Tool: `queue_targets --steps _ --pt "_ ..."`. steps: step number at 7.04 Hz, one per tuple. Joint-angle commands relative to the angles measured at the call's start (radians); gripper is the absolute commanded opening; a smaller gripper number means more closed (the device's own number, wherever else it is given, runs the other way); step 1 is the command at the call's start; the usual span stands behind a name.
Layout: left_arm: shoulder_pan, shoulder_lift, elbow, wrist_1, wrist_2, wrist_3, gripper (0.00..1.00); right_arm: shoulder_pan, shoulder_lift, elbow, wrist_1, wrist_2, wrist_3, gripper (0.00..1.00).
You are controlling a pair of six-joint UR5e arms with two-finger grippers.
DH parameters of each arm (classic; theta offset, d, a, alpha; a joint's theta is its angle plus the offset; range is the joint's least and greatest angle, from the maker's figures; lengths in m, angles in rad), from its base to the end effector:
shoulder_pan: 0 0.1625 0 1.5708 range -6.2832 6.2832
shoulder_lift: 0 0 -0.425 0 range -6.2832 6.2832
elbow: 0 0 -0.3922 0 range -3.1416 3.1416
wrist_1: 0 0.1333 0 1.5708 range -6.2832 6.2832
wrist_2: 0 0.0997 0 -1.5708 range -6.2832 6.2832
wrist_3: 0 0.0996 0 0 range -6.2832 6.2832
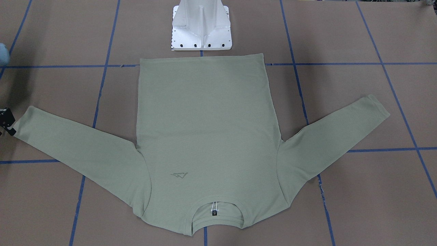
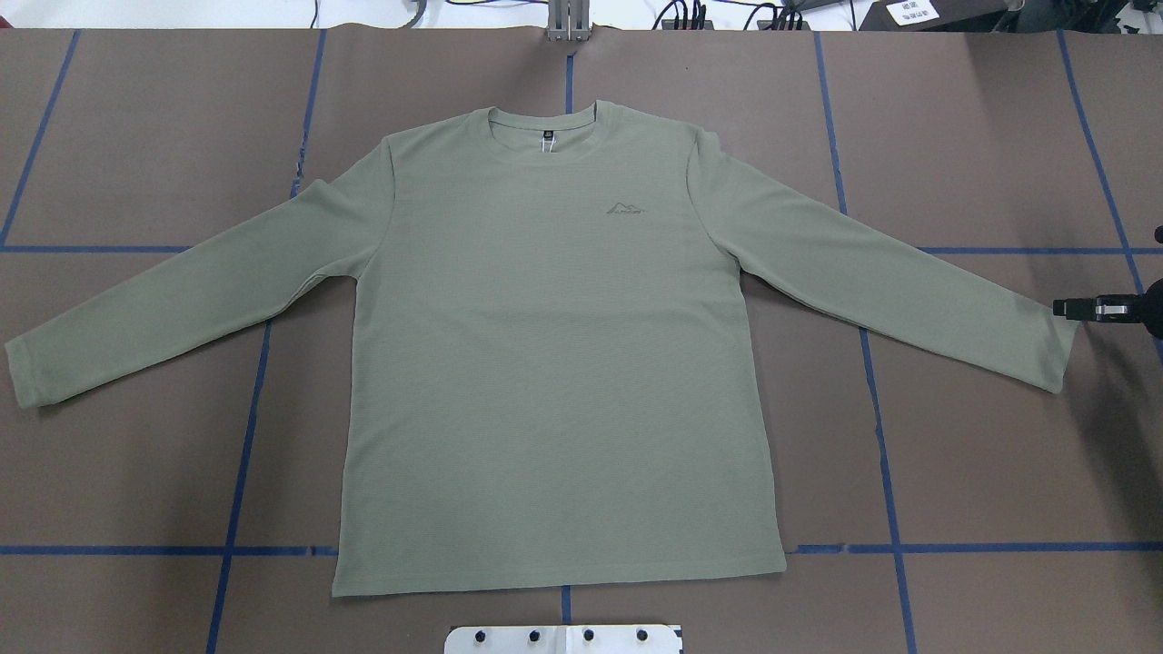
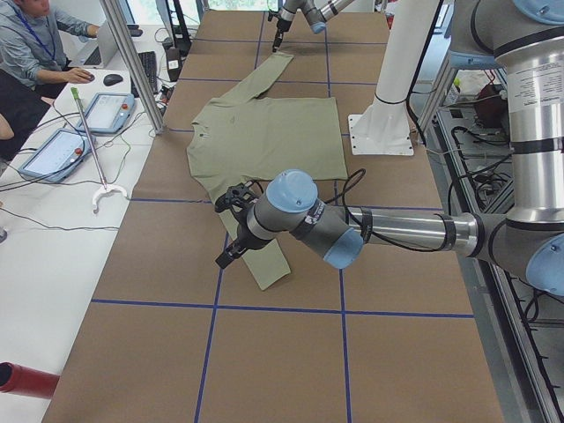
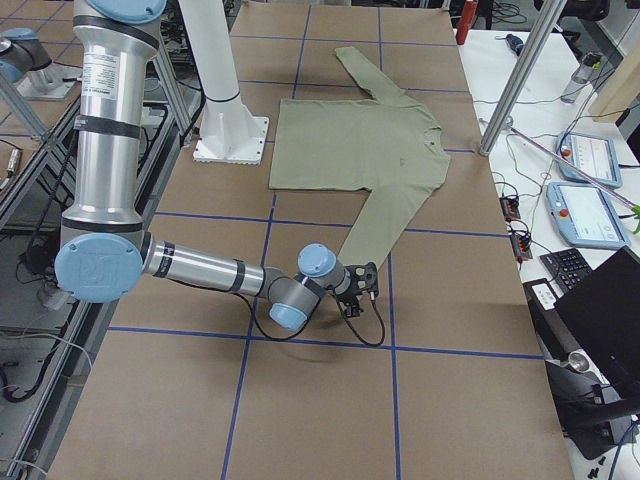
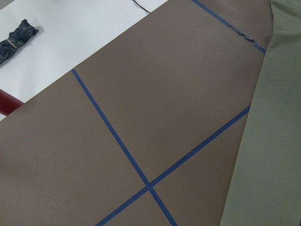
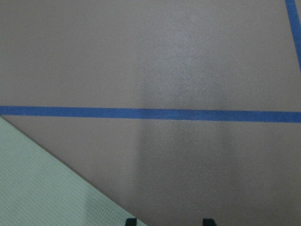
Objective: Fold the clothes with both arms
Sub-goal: 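Lower the right gripper to the cuff of the sleeve nearest it and grasp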
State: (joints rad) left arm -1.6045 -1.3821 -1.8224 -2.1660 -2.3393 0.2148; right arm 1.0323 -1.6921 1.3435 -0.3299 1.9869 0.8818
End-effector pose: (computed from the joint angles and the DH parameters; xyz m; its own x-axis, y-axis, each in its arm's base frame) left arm -0.0787 -0.4320 0.5510 0.7217 0.5600 -0.4069 -0.1302 0.6871 0.7148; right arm -0.1513 -0.4346 0.6979 0.6451 -0.0541 0.7622 -0.2769 0.9132 0.2991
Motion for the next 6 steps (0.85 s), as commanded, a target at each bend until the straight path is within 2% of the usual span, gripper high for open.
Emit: queue_targets --steps 1,6 --pt "0.0 0.0 0.0 0.0 0.0 0.0 1.0 -0.001 0.0 0.0 0.0 0.0 0.0 0.55" --pt "0.0 0.0 0.0 0.0 0.0 0.0 1.0 -0.003 0.002 -0.003 0.0 0.0 0.0 0.54"
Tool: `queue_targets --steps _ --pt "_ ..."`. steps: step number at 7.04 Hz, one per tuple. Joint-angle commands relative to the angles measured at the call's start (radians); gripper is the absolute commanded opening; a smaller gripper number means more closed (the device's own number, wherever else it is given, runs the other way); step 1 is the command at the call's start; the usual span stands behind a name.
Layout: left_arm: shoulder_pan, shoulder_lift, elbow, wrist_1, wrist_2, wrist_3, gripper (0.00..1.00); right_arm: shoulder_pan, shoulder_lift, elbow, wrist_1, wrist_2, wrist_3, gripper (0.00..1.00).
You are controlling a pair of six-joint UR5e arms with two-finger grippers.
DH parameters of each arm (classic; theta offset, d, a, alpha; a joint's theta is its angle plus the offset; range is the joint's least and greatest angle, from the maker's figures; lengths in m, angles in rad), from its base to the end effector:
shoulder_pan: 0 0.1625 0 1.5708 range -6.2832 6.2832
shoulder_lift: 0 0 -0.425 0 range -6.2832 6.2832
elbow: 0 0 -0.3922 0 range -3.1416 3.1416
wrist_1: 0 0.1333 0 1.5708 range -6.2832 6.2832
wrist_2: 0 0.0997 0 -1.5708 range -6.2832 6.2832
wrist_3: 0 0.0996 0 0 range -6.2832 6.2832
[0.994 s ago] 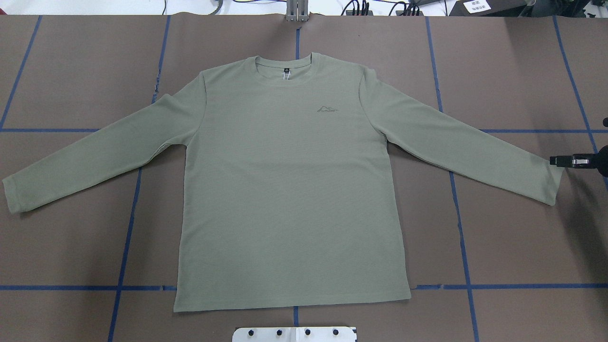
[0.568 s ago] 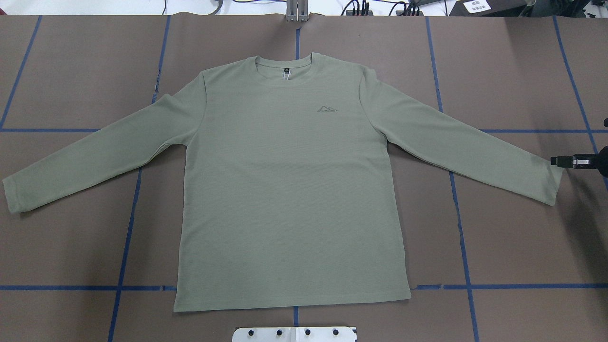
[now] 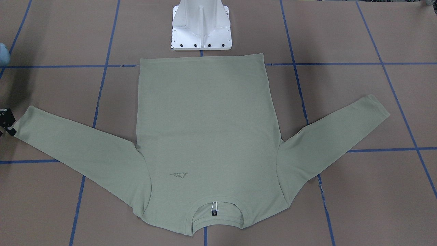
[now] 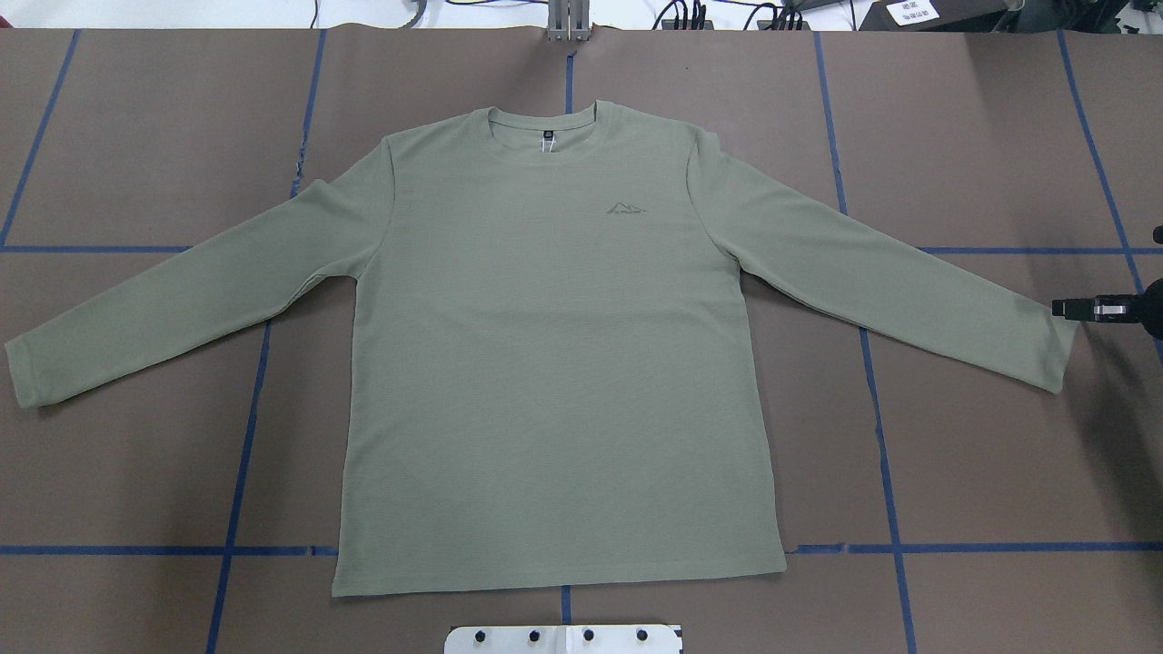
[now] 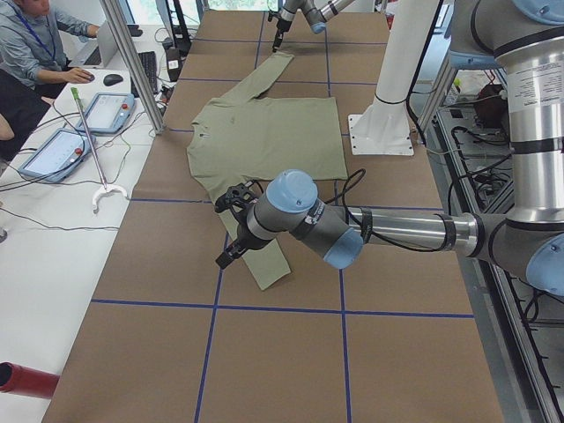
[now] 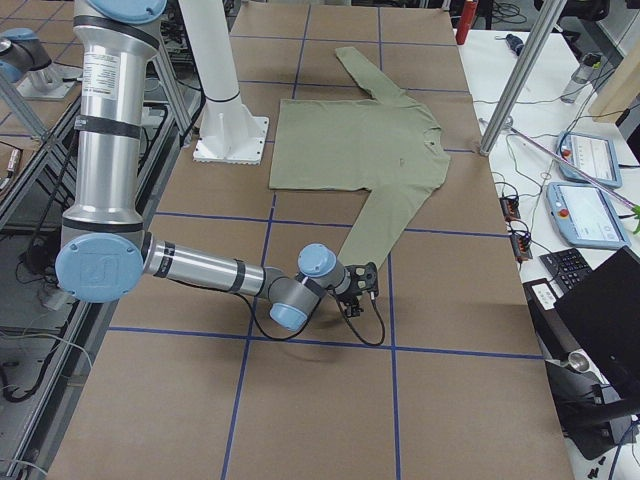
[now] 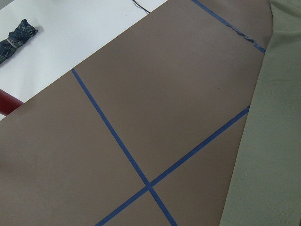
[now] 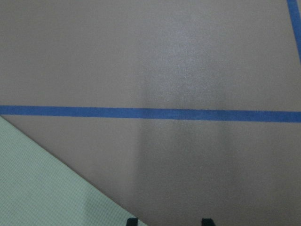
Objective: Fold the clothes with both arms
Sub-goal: 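Lower the right gripper to the cuff of the sleeve nearest it and grasp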
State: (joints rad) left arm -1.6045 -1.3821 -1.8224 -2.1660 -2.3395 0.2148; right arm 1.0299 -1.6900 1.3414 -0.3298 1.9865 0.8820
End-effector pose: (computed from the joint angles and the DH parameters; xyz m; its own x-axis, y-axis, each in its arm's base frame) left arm -0.0787 -0.4320 0.5510 0.7216 0.5601 -0.4070 -0.1301 0.6871 0.7148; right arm -0.1527 -0.4350 0.6980 0.6450 -0.0554 0.7621 -0.2751 0.9137 0.2992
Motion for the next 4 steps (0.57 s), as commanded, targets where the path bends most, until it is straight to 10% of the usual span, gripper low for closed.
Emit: queue_targets --steps 1,4 --pt "0.0 0.0 0.0 0.0 -0.001 0.0 1.0 -0.002 0.0 -0.001 0.0 0.002 0.0 0.54" --pt "0.0 0.0 0.002 0.0 0.0 0.002 1.0 -0.01 0.0 -0.001 0.002 0.002 -0.001 0.52"
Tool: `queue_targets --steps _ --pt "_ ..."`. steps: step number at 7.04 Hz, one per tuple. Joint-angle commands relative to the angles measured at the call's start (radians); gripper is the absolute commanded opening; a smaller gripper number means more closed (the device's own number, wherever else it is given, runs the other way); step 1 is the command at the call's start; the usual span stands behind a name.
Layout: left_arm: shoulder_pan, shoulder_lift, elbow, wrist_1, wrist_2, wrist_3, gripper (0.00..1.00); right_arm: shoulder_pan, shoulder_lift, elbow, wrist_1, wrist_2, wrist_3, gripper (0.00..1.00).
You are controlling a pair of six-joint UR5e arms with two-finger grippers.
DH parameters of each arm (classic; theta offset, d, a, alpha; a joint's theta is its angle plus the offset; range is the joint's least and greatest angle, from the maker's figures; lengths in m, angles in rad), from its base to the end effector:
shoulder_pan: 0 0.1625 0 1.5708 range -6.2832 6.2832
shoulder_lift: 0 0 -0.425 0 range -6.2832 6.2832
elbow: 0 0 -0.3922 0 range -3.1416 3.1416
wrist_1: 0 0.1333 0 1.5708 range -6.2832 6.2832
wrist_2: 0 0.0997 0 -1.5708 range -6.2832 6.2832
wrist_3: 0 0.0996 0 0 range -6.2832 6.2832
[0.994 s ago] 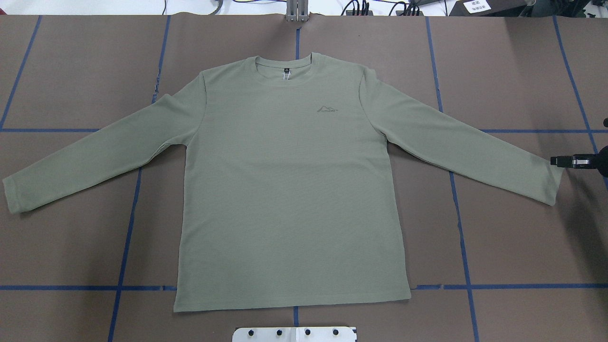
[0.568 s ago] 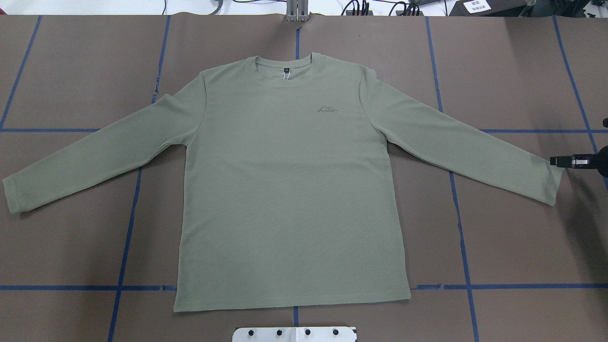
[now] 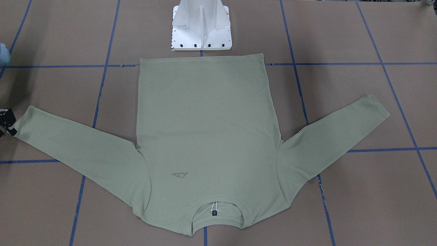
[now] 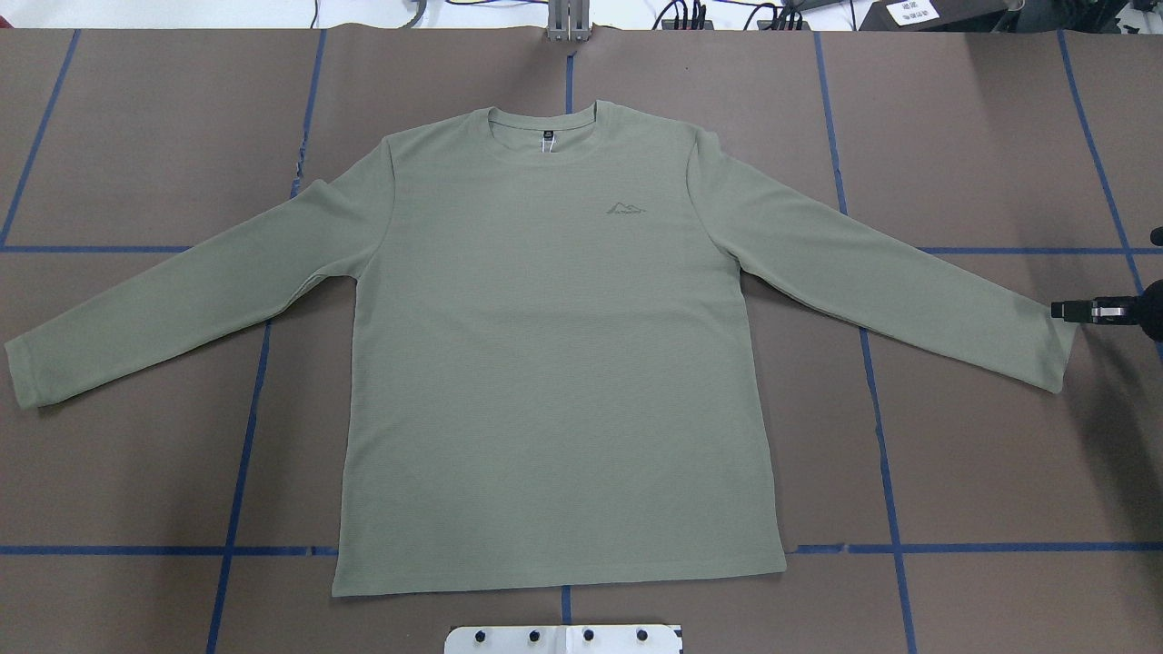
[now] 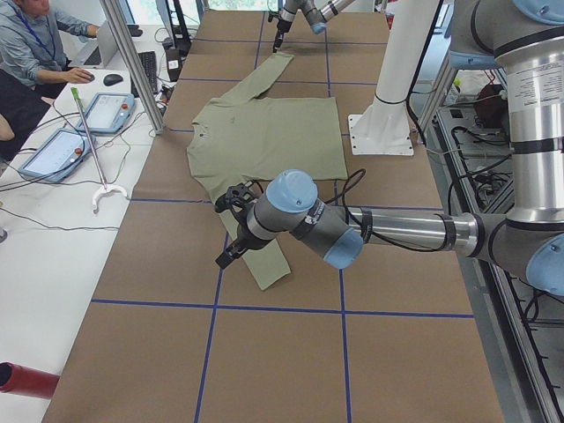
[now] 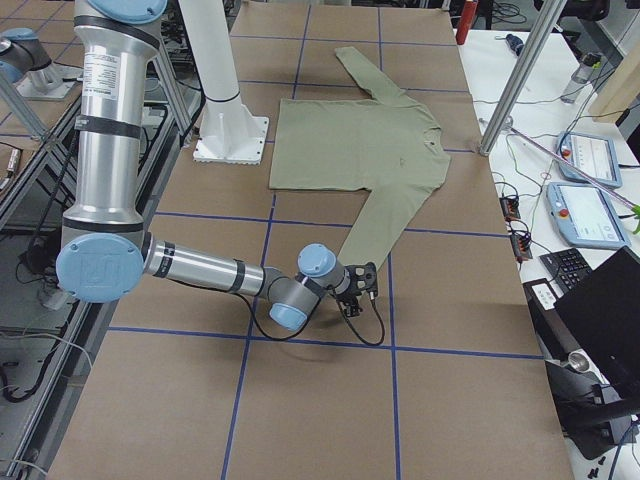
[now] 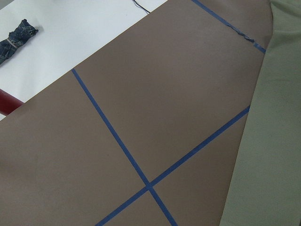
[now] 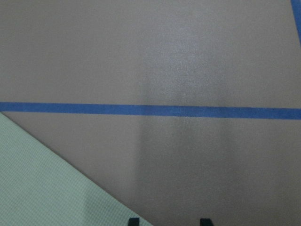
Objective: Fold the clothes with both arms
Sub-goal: 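Lower the right gripper to the cuff of the sleeve nearest it and grasp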
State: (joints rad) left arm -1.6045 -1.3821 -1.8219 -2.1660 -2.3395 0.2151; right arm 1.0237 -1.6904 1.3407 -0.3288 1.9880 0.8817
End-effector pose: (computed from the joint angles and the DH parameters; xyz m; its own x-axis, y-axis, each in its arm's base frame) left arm -0.0787 -0.4320 0.5512 0.7215 0.5601 -0.4071 -0.1303 0.6873 0.7146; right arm -0.1553 -0.4337 0.6984 0.6441 -0.0600 0.7626 -0.2684 0.9158 0.2987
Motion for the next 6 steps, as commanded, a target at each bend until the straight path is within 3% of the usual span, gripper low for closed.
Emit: queue_targets --steps 1,4,5,6 --pt "0.0 0.0 0.001 0.0 -0.001 0.0 1.0 -0.007 0.0 0.003 0.001 0.002 0.0 0.5" --pt "0.0 0.0 0.001 0.0 0.0 0.001 1.0 -0.011 -0.008 0.0 0.026 0.005 0.0 0.45" --pt "0.0 0.0 0.001 0.0 0.0 0.0 1.0 -0.011 -0.011 0.0 0.027 0.005 0.0 0.37" --pt "0.0 0.0 0.0 0.0 0.0 0.0 1.0 -0.011 -0.011 0.0 0.027 0.005 -0.001 0.36"
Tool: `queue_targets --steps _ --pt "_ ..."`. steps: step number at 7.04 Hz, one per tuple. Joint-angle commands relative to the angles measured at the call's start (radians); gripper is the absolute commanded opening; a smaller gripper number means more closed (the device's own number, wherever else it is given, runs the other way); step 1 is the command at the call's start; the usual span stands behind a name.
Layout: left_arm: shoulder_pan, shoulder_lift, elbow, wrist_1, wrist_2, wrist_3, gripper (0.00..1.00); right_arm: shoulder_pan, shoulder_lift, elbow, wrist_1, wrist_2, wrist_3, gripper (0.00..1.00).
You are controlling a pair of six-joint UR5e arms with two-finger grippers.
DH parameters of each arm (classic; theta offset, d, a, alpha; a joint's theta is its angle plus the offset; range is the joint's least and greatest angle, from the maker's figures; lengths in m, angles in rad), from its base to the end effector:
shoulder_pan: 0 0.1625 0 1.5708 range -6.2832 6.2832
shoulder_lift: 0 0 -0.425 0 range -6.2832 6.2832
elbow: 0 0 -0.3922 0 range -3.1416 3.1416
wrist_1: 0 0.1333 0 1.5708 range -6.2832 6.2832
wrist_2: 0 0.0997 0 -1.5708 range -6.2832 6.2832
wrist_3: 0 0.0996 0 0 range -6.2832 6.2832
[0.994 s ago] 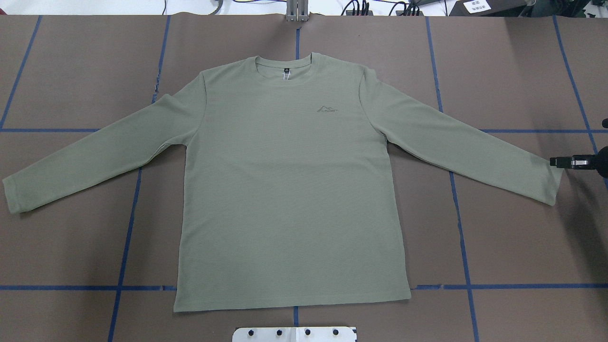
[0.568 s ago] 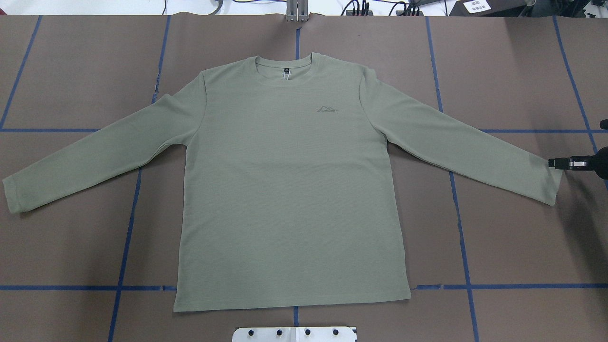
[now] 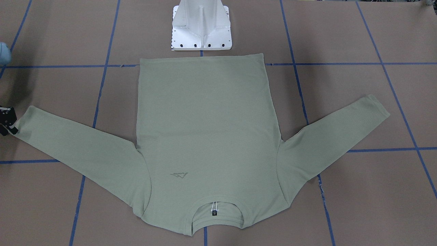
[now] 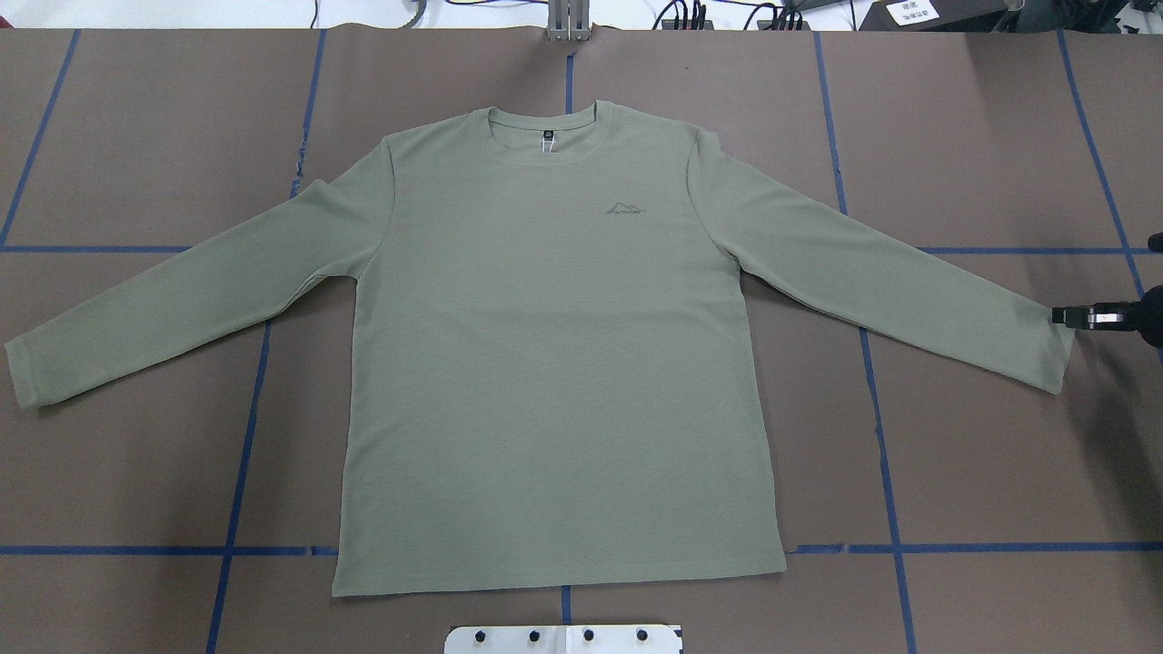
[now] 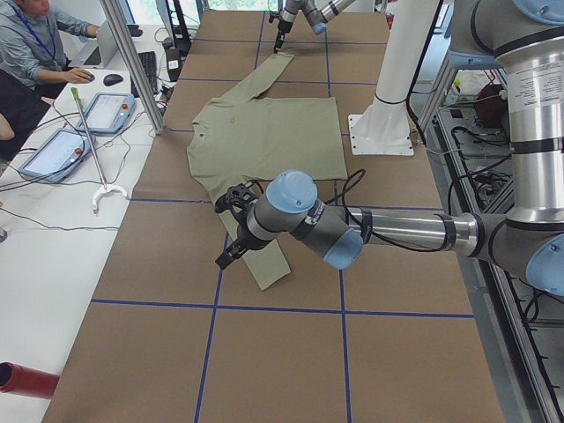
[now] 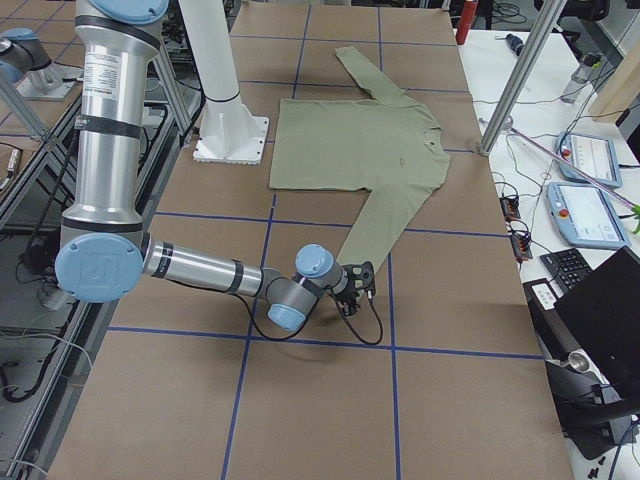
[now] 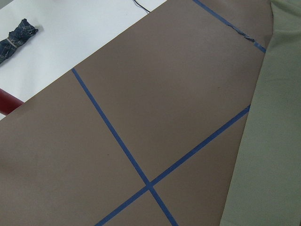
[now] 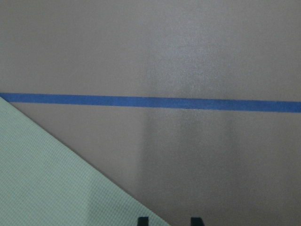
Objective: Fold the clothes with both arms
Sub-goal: 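Lower the right gripper to the cuff of the sleeve nearest it and grasp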
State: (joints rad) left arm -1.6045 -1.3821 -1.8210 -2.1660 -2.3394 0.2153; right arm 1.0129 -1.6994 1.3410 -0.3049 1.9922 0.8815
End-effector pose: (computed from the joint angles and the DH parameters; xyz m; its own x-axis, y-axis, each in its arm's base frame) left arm -0.0787 -0.4320 0.5517 0.7216 0.5598 -0.4074 -0.1305 0.6878 0.7140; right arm -0.1575 -0.4272 0.6990 0.6354 -0.0780 0.7682 -0.2584 0.9160 0.3068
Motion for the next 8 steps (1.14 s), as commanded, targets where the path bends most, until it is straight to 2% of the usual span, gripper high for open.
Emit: queue_targets --steps 1,6,7,8 --pt "0.0 0.0 -0.001 0.0 0.0 -0.001 1.0 -0.001 -0.002 0.0 0.003 0.0 -0.001 0.37" --pt "0.0 -0.002 -0.001 0.0 -0.001 -0.001 1.0 -0.001 -0.008 0.0 0.001 -0.001 -0.001 0.33" --pt "0.0 -0.002 -0.001 0.0 0.0 -0.001 1.0 -0.001 -0.008 0.001 0.001 -0.001 -0.001 0.23" --pt "0.0 -0.002 -0.001 0.0 -0.001 -0.001 1.0 -0.002 -0.008 0.001 0.001 -0.001 -0.003 0.04"
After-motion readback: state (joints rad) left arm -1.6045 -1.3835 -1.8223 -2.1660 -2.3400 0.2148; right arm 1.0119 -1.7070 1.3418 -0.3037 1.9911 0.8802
